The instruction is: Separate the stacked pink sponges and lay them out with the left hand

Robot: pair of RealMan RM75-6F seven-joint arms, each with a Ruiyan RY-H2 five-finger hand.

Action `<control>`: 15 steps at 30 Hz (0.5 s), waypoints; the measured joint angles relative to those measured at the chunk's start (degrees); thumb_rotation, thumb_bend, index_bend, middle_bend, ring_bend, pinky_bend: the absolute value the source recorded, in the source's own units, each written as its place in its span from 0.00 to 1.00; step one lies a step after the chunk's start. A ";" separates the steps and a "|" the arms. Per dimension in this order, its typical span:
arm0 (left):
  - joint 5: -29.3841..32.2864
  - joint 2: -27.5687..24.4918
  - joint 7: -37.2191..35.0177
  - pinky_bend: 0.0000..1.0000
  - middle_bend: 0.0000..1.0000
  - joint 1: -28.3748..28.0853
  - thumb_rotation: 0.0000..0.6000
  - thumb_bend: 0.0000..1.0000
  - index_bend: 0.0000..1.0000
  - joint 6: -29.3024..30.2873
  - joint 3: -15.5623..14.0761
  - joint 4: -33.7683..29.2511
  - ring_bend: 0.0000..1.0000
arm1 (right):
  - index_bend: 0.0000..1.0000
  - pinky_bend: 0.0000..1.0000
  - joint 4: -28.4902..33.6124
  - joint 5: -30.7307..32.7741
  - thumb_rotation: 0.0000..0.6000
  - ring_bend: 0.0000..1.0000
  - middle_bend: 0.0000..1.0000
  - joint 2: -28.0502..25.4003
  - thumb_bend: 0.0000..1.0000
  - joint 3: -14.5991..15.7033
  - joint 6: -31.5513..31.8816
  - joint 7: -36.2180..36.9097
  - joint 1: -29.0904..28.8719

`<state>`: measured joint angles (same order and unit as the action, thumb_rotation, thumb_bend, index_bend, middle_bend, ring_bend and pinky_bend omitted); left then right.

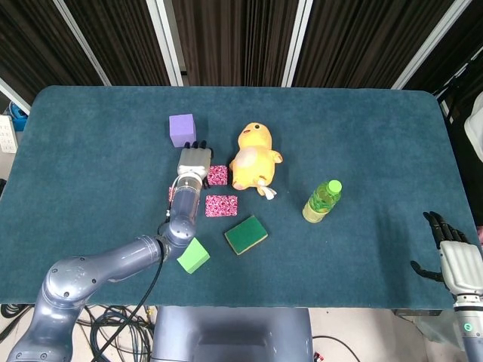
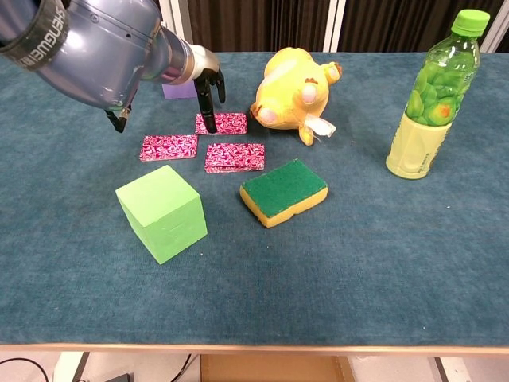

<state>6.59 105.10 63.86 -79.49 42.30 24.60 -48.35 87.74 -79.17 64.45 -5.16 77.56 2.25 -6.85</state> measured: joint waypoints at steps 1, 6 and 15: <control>-0.34 -0.17 -0.33 0.00 0.10 0.05 1.00 0.14 0.29 0.02 0.16 -0.25 0.00 | 0.01 0.22 -0.02 0.00 1.00 0.16 0.08 0.01 0.19 0.01 -0.05 -0.02 -0.03; -1.91 -2.19 -2.11 0.00 0.10 0.63 1.00 0.14 0.28 0.43 0.96 -4.01 0.00 | 0.01 0.22 -0.08 0.00 1.00 0.16 0.08 0.14 0.19 0.12 -0.50 -0.23 -0.21; -15.69 -17.63 -10.11 0.00 0.10 8.36 1.00 0.15 0.22 4.84 1.59 -29.06 0.00 | 0.01 0.22 0.52 0.39 1.00 0.16 0.08 0.39 0.19 0.15 -0.15 -2.43 -0.12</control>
<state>-9.10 87.47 53.75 -71.13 47.14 26.19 -77.40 88.26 -78.78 64.84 -5.01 77.41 -0.19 -6.98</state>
